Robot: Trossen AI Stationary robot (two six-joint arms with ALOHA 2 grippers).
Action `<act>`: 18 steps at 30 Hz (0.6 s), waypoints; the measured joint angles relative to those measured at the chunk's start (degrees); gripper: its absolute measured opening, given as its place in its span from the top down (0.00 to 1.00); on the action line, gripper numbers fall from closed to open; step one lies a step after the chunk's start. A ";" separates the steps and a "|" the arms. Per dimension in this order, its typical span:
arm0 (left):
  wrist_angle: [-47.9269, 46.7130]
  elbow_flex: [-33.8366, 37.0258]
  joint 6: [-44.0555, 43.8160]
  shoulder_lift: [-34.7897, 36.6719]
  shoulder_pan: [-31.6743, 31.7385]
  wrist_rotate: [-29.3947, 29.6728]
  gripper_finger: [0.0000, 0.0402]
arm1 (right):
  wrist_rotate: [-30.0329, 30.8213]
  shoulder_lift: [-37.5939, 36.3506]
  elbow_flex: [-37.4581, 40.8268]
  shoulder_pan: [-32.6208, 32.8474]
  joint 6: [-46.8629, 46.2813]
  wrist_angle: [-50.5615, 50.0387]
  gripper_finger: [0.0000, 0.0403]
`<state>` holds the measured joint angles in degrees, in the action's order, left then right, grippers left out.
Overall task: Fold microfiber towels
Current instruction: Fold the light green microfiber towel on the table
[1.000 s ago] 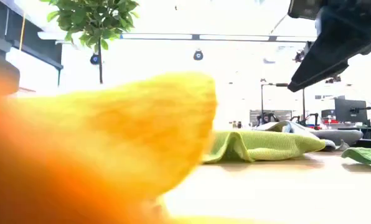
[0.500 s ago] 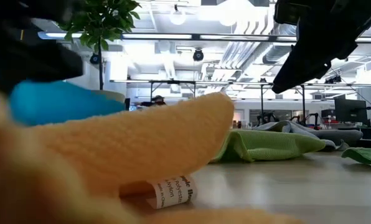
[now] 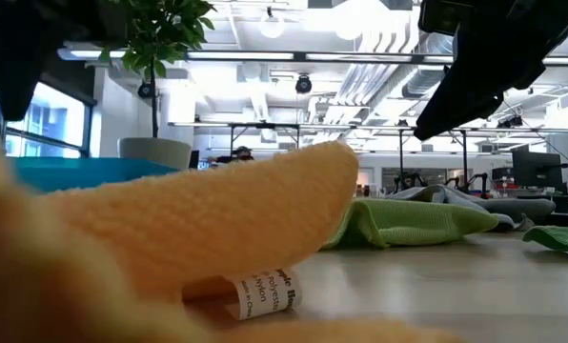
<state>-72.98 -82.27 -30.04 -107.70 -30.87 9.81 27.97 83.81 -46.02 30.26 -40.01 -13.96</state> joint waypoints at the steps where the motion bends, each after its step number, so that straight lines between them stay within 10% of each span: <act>1: 1.32 0.99 0.02 0.00 0.11 0.28 0.72 | 0.02 0.00 0.00 0.00 0.00 0.02 0.69; 18: 5.14 0.83 -3.48 0.04 0.76 7.57 0.72 | -1.68 1.37 -0.02 -0.02 2.52 5.00 0.69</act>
<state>-67.85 -81.44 -33.52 -107.66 -30.11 17.38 26.28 85.18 -46.04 30.24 -37.49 -8.96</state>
